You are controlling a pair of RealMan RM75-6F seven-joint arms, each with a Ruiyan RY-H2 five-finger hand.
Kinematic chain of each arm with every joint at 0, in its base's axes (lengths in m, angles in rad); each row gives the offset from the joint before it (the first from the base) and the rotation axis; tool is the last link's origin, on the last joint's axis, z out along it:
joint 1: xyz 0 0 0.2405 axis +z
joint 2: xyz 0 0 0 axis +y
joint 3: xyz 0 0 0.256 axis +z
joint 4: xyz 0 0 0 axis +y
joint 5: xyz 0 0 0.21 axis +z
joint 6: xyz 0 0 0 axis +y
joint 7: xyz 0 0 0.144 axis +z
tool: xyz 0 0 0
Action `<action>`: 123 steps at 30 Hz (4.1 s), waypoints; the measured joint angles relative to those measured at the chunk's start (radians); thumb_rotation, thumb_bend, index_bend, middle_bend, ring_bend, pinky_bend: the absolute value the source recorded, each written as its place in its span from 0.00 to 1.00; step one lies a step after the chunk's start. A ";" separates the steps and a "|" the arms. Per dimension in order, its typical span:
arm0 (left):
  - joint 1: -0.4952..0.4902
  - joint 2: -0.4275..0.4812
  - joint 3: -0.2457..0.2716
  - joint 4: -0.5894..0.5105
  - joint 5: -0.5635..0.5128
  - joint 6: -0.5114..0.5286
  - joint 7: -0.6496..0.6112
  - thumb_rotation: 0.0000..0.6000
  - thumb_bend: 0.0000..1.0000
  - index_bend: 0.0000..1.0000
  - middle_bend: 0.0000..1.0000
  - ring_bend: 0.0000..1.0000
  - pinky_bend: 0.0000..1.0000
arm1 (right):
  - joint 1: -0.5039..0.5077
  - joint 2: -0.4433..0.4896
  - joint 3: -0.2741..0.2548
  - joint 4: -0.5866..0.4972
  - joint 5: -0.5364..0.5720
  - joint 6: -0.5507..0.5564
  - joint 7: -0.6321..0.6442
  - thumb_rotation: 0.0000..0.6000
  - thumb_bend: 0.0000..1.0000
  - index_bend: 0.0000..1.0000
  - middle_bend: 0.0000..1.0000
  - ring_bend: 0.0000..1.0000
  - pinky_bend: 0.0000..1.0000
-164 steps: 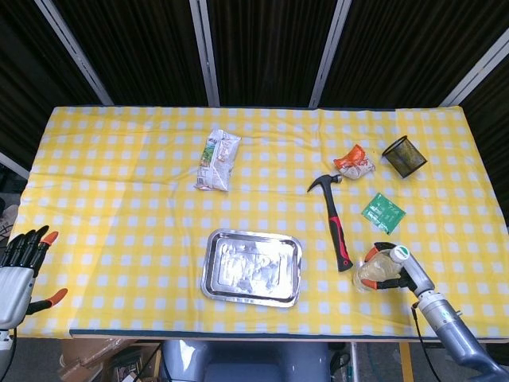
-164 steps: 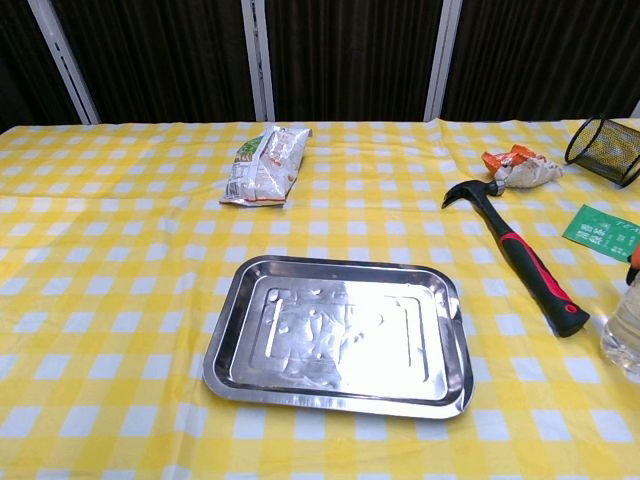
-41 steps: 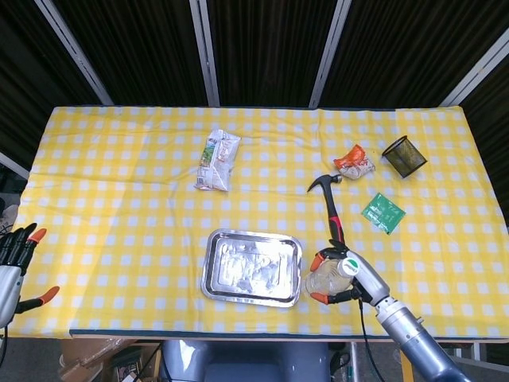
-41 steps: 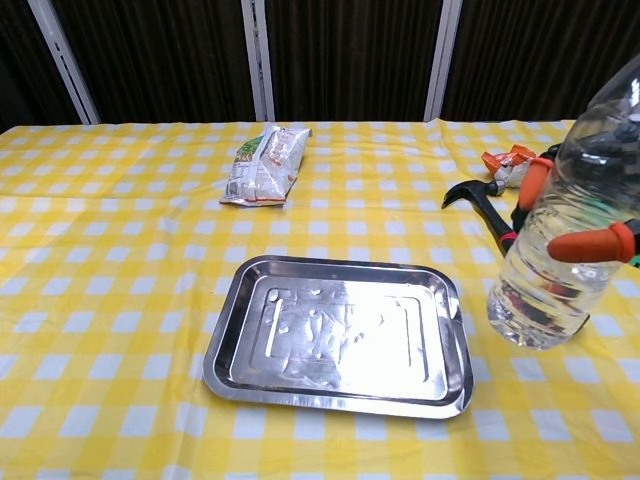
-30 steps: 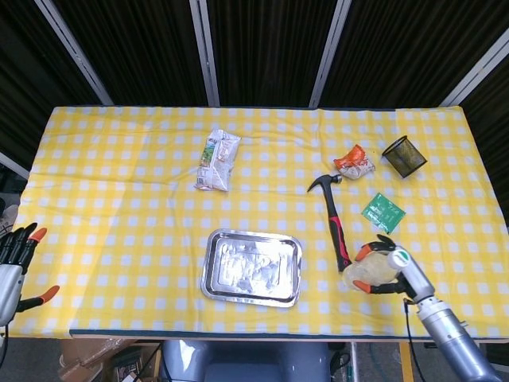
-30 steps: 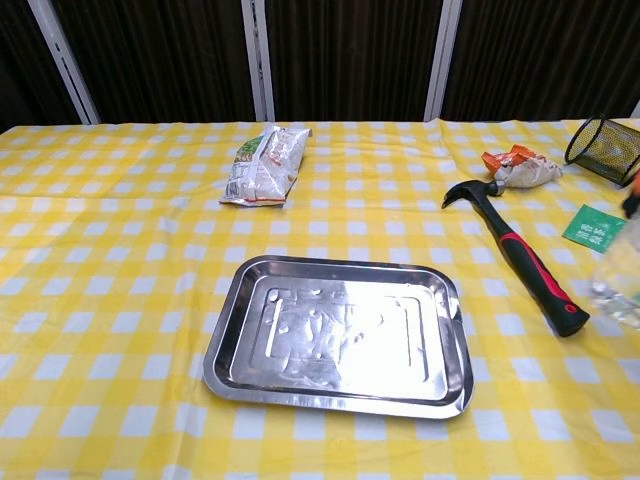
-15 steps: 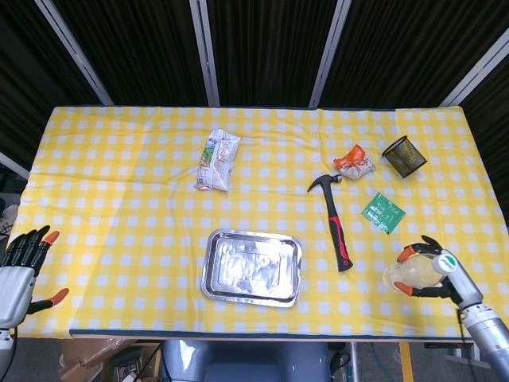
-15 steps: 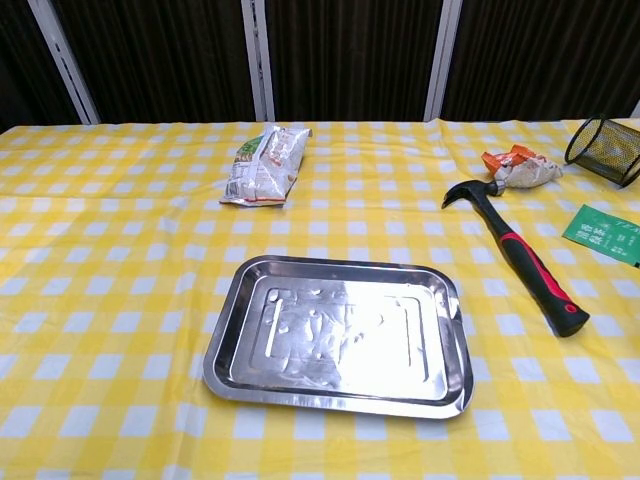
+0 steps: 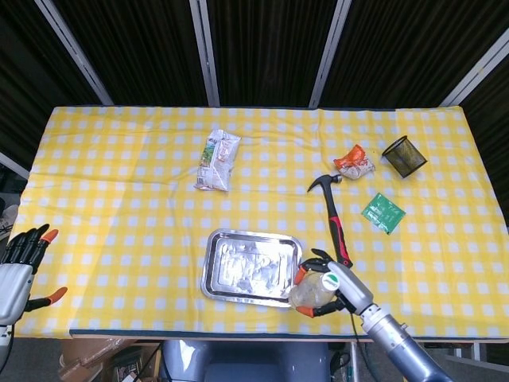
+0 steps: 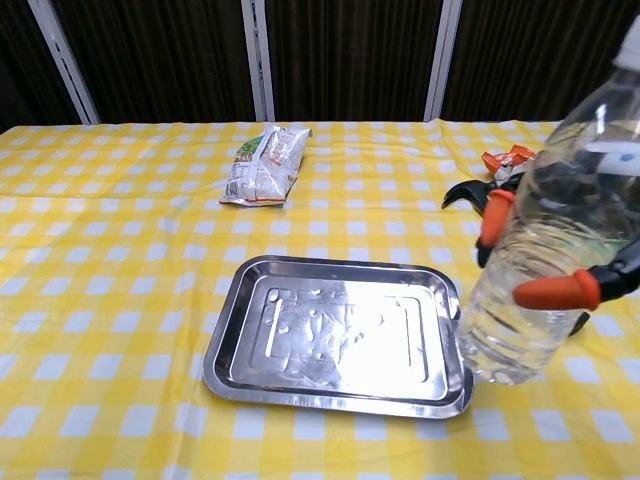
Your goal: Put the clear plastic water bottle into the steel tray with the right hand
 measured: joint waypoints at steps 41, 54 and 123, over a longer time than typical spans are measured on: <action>-0.008 -0.012 0.007 -0.010 0.001 -0.011 0.023 1.00 0.18 0.05 0.00 0.00 0.00 | -0.066 0.018 -0.015 0.180 -0.078 0.101 0.232 1.00 0.54 0.78 0.61 0.27 0.00; -0.015 -0.015 0.014 -0.008 0.012 -0.022 0.023 1.00 0.18 0.05 0.00 0.00 0.00 | 0.048 -0.315 0.069 0.129 0.150 0.035 -0.125 1.00 0.54 0.78 0.61 0.27 0.00; -0.019 -0.009 0.018 -0.004 0.019 -0.014 -0.001 1.00 0.18 0.05 0.00 0.00 0.00 | 0.030 -0.507 0.071 0.290 0.232 0.106 -0.394 1.00 0.34 0.56 0.55 0.18 0.00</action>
